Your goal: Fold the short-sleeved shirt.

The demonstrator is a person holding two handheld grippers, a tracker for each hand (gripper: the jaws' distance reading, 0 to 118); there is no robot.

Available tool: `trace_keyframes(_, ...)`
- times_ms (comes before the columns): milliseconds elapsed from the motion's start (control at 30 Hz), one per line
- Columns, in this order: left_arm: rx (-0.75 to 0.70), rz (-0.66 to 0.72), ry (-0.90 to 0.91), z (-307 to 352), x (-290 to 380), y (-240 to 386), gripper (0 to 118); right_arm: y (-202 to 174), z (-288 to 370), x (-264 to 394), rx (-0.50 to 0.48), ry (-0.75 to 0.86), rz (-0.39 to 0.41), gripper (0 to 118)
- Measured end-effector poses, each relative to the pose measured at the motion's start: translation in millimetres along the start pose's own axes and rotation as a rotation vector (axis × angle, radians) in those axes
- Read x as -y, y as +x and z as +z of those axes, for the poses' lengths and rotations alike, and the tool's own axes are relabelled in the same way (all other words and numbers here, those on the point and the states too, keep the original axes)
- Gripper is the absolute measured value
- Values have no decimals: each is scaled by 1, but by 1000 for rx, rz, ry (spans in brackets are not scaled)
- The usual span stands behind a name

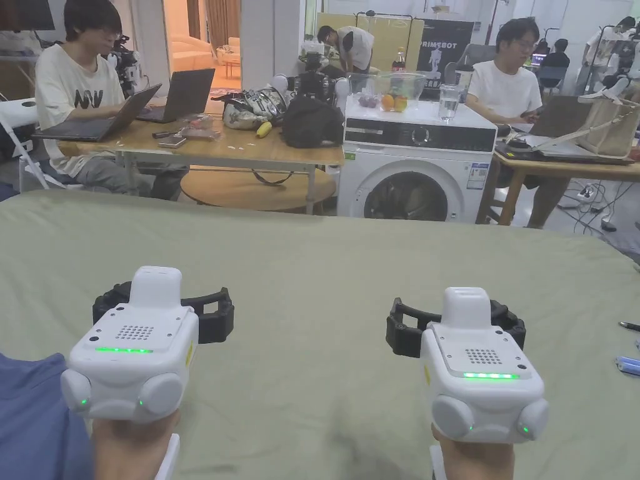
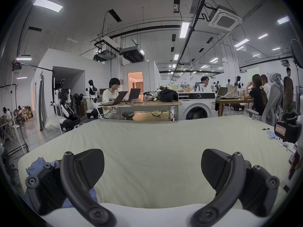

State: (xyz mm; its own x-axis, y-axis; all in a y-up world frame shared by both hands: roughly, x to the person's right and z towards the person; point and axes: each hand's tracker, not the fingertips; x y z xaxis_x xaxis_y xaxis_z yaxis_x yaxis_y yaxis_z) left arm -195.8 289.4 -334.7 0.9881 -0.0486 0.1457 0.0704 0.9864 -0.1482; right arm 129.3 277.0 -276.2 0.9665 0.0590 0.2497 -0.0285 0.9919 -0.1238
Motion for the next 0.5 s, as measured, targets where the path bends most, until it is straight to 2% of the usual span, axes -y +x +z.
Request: trace_keyframes(500,9,42,9,-1,-2,-6,116,2,-2,-4,8,2,-24,118)
